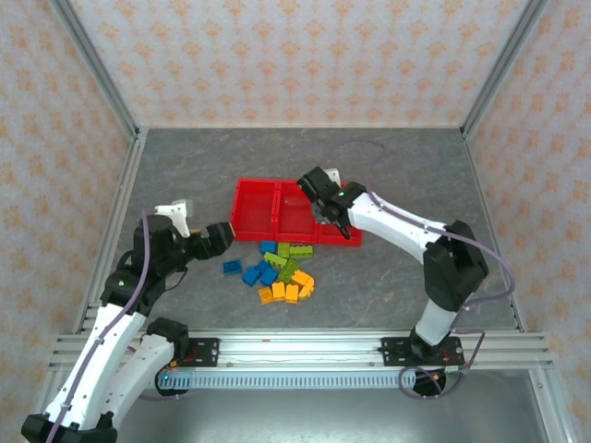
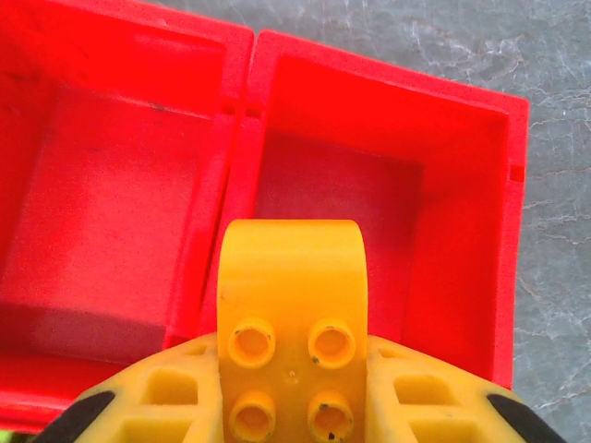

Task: Sort the legos into containers by color
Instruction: Place the lego in the container.

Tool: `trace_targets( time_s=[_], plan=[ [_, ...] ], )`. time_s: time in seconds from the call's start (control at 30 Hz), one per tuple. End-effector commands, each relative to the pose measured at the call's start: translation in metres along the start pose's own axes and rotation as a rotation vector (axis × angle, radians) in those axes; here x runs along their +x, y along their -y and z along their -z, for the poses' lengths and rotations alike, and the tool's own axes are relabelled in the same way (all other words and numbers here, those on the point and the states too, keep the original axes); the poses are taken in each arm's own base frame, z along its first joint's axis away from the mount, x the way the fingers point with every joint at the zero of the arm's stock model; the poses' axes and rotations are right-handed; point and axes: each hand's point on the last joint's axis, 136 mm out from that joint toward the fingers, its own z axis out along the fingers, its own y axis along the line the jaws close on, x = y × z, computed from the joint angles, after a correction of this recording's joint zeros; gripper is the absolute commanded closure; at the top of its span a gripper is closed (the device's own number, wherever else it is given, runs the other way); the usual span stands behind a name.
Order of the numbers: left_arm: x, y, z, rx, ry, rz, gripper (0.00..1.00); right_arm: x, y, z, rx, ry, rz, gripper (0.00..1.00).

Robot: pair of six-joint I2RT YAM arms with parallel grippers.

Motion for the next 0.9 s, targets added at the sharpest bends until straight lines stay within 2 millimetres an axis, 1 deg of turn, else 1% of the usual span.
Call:
trace_targets(
  time_s=[0.0, 0.2, 0.3, 0.37, 0.43, 0.53, 0.63, 0.7, 0.73, 0.8, 0.87],
  plan=[
    [-0.004, 0.006, 0.002, 0.031, 0.034, -0.011, 0.01, -0.003, 0.012, 0.0, 0.049, -0.011, 0.067, 0.78],
    [-0.006, 0.0, 0.002, -0.002, 0.049, -0.008, 0.01, 0.009, 0.027, -0.021, 0.034, -0.035, 0.023, 0.75],
    [-0.01, -0.006, 0.004, -0.035, 0.071, 0.002, 0.01, 0.018, 0.031, -0.029, 0.03, -0.046, 0.007, 0.7],
    [-0.011, -0.006, 0.005, -0.038, 0.079, 0.004, 0.01, 0.019, 0.03, -0.031, 0.021, -0.045, 0.006, 0.64],
    [-0.012, -0.006, 0.006, -0.036, 0.083, 0.003, 0.01, 0.018, 0.03, -0.031, 0.022, -0.04, 0.002, 0.61],
    [-0.012, -0.007, 0.007, -0.039, 0.087, 0.008, 0.01, 0.013, 0.031, -0.027, 0.029, -0.033, -0.006, 0.53],
    [-0.012, -0.008, 0.005, -0.045, 0.092, 0.006, 0.01, 0.008, 0.032, -0.017, 0.013, -0.019, -0.03, 0.39],
    [-0.011, -0.009, 0.003, -0.051, 0.08, 0.003, 0.01, 0.006, 0.031, -0.007, -0.011, -0.004, -0.056, 0.32],
    [-0.01, -0.01, 0.001, -0.055, 0.072, 0.001, 0.01, 0.004, 0.03, -0.002, -0.032, 0.01, -0.075, 0.3],
    [-0.008, -0.007, -0.001, -0.04, 0.054, -0.001, 0.01, -0.002, 0.026, 0.009, -0.079, 0.032, -0.122, 0.29],
    [-0.007, -0.004, -0.001, -0.023, 0.048, 0.0, 0.01, -0.004, 0.014, 0.022, -0.151, 0.034, -0.148, 0.29]
  ],
)
